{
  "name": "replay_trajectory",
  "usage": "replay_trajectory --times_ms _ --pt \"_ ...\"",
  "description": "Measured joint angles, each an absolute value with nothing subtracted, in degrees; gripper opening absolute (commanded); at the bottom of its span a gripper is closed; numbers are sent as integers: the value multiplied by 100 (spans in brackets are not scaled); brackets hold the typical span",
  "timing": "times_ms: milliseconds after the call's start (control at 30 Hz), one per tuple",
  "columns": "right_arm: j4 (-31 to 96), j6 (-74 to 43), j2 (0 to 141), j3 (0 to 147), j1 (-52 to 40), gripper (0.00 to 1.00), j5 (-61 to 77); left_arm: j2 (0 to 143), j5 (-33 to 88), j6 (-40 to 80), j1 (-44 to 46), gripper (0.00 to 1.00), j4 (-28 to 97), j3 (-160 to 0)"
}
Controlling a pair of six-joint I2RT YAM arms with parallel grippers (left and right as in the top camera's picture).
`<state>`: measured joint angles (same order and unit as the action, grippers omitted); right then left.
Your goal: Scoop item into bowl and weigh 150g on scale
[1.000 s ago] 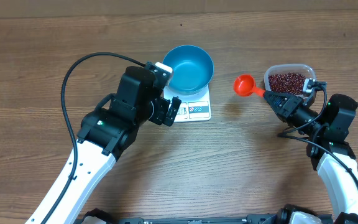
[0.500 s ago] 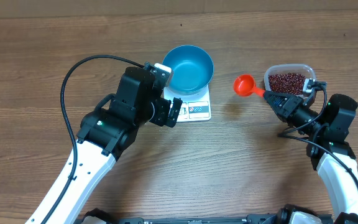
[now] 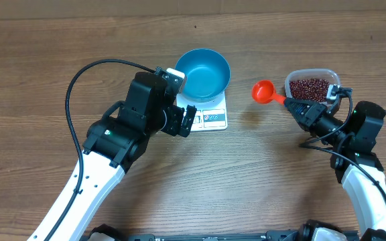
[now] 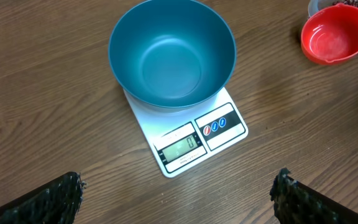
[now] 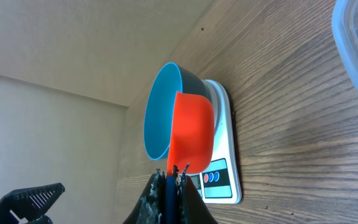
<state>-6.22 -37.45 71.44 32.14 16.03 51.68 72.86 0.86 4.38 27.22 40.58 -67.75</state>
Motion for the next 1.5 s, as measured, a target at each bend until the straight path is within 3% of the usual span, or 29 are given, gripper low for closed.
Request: replay_trajectory --times_ms 1500 --pt "-491 -3638 7144 3214 1603 4 5168 7286 86 438 2722 100 4071 -6775"
